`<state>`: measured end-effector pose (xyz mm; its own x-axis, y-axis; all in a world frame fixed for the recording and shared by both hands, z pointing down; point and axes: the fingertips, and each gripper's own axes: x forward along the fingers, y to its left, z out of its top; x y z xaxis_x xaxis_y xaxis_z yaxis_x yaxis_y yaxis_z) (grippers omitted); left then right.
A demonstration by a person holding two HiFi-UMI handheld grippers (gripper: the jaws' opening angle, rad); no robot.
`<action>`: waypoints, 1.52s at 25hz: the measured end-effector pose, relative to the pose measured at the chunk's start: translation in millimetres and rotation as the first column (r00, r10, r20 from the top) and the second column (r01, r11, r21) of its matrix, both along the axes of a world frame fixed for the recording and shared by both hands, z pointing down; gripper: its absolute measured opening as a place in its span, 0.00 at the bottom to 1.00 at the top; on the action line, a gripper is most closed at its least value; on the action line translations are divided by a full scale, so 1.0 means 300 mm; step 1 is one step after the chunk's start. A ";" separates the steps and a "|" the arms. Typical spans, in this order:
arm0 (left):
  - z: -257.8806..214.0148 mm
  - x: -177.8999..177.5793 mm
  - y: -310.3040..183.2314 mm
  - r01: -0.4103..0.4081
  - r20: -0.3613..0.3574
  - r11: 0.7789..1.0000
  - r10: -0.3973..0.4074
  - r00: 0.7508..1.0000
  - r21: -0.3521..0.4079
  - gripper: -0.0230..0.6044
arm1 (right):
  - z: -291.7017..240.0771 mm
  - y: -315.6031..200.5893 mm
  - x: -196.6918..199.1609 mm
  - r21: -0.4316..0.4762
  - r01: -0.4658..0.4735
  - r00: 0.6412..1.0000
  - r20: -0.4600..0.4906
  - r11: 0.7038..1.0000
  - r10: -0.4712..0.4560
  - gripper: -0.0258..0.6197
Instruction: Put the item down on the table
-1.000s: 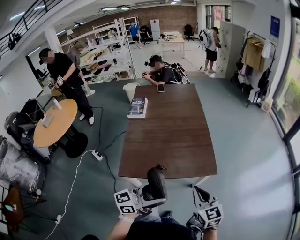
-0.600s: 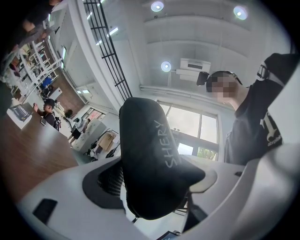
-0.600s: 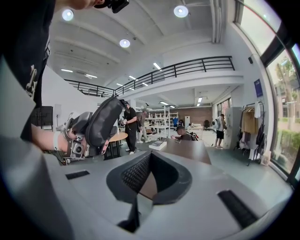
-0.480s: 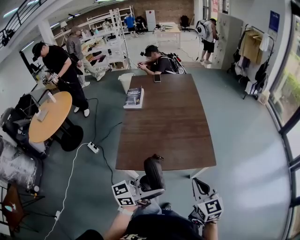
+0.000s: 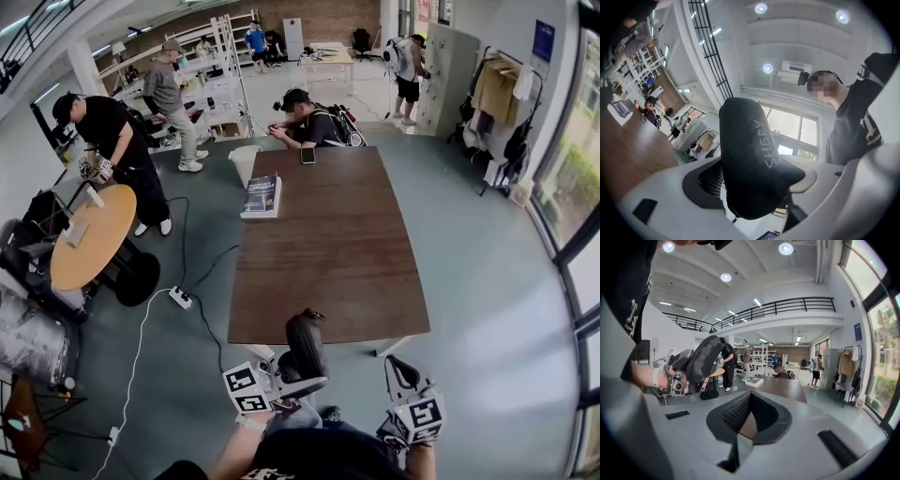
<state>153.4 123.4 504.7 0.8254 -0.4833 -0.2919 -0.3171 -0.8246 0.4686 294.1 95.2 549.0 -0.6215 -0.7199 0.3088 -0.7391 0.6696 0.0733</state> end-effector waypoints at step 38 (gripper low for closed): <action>0.237 -0.460 -0.680 0.176 0.192 0.952 -0.129 0.973 -0.250 0.62 | -0.104 -0.594 -0.428 -0.011 0.031 0.999 -0.024 0.999 -0.031 0.02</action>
